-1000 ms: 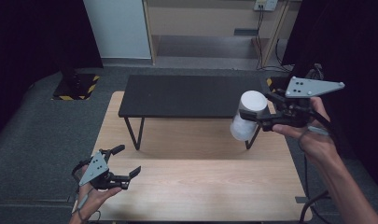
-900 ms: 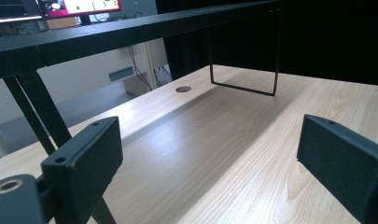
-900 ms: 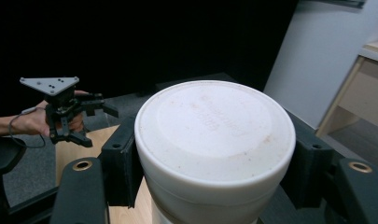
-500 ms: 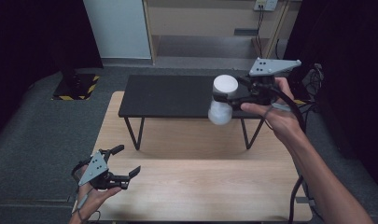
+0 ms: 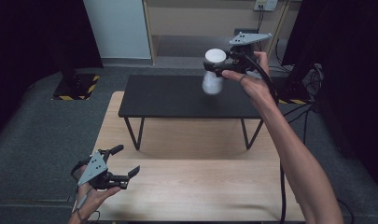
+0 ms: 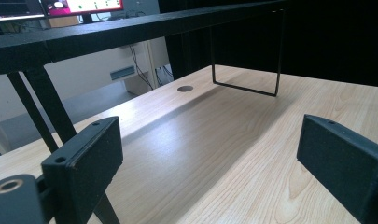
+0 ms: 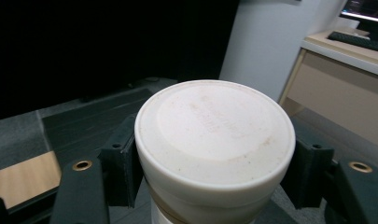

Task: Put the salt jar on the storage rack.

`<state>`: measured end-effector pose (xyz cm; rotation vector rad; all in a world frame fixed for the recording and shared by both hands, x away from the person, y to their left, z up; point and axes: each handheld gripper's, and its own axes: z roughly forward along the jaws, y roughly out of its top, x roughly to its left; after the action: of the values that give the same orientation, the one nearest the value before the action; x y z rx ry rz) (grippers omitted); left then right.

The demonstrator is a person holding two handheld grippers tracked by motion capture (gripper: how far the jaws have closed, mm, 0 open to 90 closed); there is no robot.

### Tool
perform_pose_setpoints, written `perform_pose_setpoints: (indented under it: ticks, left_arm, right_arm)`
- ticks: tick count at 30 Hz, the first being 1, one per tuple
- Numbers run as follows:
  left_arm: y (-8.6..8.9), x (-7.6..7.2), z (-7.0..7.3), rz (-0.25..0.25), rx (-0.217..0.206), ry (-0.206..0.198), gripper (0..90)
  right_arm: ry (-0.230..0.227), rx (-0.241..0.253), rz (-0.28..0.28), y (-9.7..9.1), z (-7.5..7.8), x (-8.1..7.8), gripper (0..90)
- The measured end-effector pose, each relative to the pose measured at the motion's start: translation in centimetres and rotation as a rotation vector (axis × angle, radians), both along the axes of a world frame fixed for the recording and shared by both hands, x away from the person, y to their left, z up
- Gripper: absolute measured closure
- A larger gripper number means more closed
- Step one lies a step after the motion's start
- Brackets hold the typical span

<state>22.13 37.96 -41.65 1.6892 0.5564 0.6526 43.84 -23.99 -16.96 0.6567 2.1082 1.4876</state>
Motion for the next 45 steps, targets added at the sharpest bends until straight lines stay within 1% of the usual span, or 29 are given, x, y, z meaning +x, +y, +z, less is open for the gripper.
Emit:
perform_pose_setpoints:
  ticks: [3,5,7,10,11,12,14,18,25,31,34,37,38,39,40,41,42,44,45]
  left_arm:
    - [0.1,0.0,0.0,0.000,-0.001,-0.001,5.6]
    - [0.1,-0.1,0.0,0.001,-0.003,-0.002,5.7]
    - [0.1,-0.1,0.0,0.000,-0.003,-0.001,5.7]
    - [0.1,0.0,0.0,-0.002,0.001,0.003,5.6]
    - [0.1,0.0,0.0,-0.002,0.001,0.003,5.7]
    - [0.1,0.0,-0.1,-0.002,-0.001,0.002,5.7]
    - [0.1,-0.1,-0.1,-0.001,-0.002,0.002,5.7]
    - [0.1,-0.1,0.0,0.000,0.001,0.003,5.7]
    - [0.1,-0.2,0.0,-0.001,0.003,0.002,5.7]
    - [0.1,-0.2,0.0,0.000,0.007,0.001,5.7]
    - [0.1,-0.2,0.0,0.000,0.008,0.001,5.7]
    - [0.0,-0.2,0.0,-0.002,0.011,0.003,5.7]
    - [0.0,-0.2,0.0,-0.002,0.013,0.003,5.7]
    - [0.0,-0.2,0.0,-0.003,0.013,0.003,5.7]
    - [0.0,-0.2,0.0,-0.002,0.012,0.002,5.7]
    - [0.0,-0.2,0.0,-0.002,0.012,0.002,5.7]
    - [0.0,-0.2,0.0,-0.001,0.012,0.002,5.7]
    - [0.0,-0.3,0.0,-0.001,0.009,0.001,5.7]
    - [0.0,-0.3,0.0,-0.002,0.011,0.000,5.7]
  right_arm:
    - [0.019,0.004,-0.029,0.3,-0.7,1.3,33.6]
    - [0.021,-0.017,-0.037,0.5,-1.0,2.0,33.6]
    - [0.033,-0.024,-0.053,0.7,-1.3,2.6,33.5]
    - [0.035,-0.012,-0.068,0.7,-1.7,3.2,33.4]
    - [0.035,-0.012,-0.068,0.7,-1.7,3.2,33.4]
    - [0.034,0.001,-0.075,0.7,-2.0,3.5,33.3]
    - [0.035,0.001,-0.075,0.8,-2.2,3.7,33.3]
    - [0.043,-0.015,-0.075,1.1,-2.4,4.1,33.2]
    - [0.054,-0.024,-0.058,1.4,-2.7,4.6,33.1]
    - [0.059,-0.029,-0.060,1.6,-3.0,4.7,33.0]
    - [0.049,-0.011,-0.056,1.5,-3.5,4.6,33.0]
    - [0.052,0.043,-0.069,0.9,-4.5,4.6,32.5]
    - [0.060,0.066,-0.065,0.6,-4.7,4.7,29.6]
    - [0.063,0.088,-0.066,0.4,-4.9,4.7,22.0]
    - [0.067,0.106,-0.083,0.4,-5.0,4.5,16.4]
    - [0.067,0.106,-0.083,0.4,-5.0,4.5,16.4]
    - [0.073,0.120,-0.076,-0.1,-4.9,4.5,12.8]
    - [0.067,0.108,-0.096,-0.3,-4.5,4.0,9.8]
    - [0.059,0.101,-0.096,-0.6,-4.3,3.7,10.3]
